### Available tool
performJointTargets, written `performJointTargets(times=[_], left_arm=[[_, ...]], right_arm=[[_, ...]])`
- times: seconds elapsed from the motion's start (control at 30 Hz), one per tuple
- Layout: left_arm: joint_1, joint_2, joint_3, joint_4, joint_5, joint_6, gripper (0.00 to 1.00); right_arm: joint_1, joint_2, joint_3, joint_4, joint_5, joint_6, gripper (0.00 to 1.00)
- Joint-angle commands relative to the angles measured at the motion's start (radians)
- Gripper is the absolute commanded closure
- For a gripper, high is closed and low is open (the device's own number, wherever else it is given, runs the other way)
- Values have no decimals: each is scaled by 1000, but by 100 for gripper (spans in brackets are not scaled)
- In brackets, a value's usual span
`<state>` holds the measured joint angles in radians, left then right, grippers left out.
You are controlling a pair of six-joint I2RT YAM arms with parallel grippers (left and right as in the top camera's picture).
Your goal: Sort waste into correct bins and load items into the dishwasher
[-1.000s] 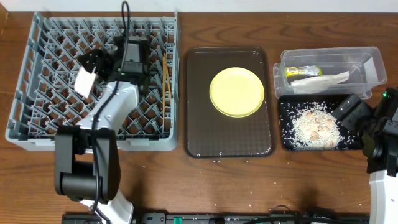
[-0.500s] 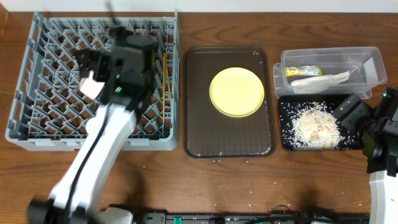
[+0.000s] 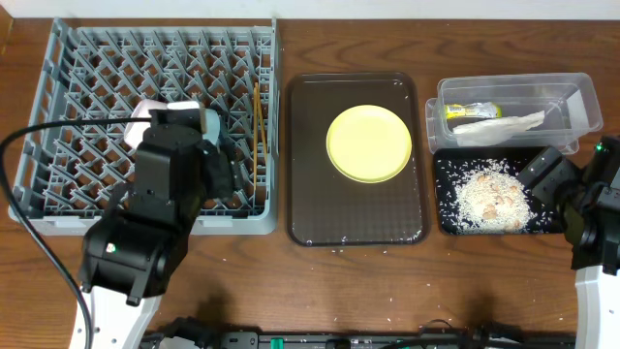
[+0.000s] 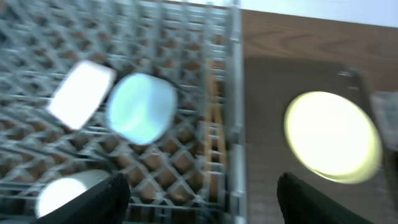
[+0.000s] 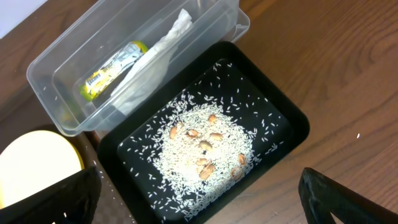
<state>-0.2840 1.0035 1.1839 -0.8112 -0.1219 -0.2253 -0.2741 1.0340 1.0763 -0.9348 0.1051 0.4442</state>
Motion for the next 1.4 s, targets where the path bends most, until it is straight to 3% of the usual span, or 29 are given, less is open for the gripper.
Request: performJointTargets(times=[0.0,0.13,0.23,0.57,0.63,0.7,0.77,0.83,0.93,1.0,1.07,1.27,1.33,1.37], left_arm=[[-9,-8,-5,-11,141,-39,21],[-9,-3,-5,-8,141,-39,16],[-9,-1,-5,-2,141,-39,12],[-9,1,-5,-37,141,-39,11],[-9,2,-5,-37,141,-39,11],[-9,2,-5,-37,141,-39,10],[-9,2,-5,-26,141,-39,7],[-9,2,-5,-13,141,-40,7],[-9,2,-5,5,141,-40,7],[-9,2,-5,12,141,-40,6],[-9,2,-5,9,141,-41,6],[-9,2,-5,-4,141,-43,6],[-9,2,-5,-13,141,-43,6],[-9,2,-5,-16,141,-43,6]], right_arm=[[-7,0,3,-1,7,11,1],[-7,0,3,2,7,12,1],[-7,0,3,121,2,11,1],[-7,0,3,161,2,12,1],[-7,-2,3,172,-67,23,1],[-3,4,-1,153,-342,-3,1],[28,30,-13,154,-554,-42,10],[83,61,-26,157,-649,-58,12],[220,128,-44,160,-637,-79,18],[327,191,-45,167,-562,-74,28],[481,300,-45,212,-417,13,30],[604,520,-45,352,-179,326,37],[606,580,-45,379,-157,426,51],[606,599,-45,381,-153,471,54]])
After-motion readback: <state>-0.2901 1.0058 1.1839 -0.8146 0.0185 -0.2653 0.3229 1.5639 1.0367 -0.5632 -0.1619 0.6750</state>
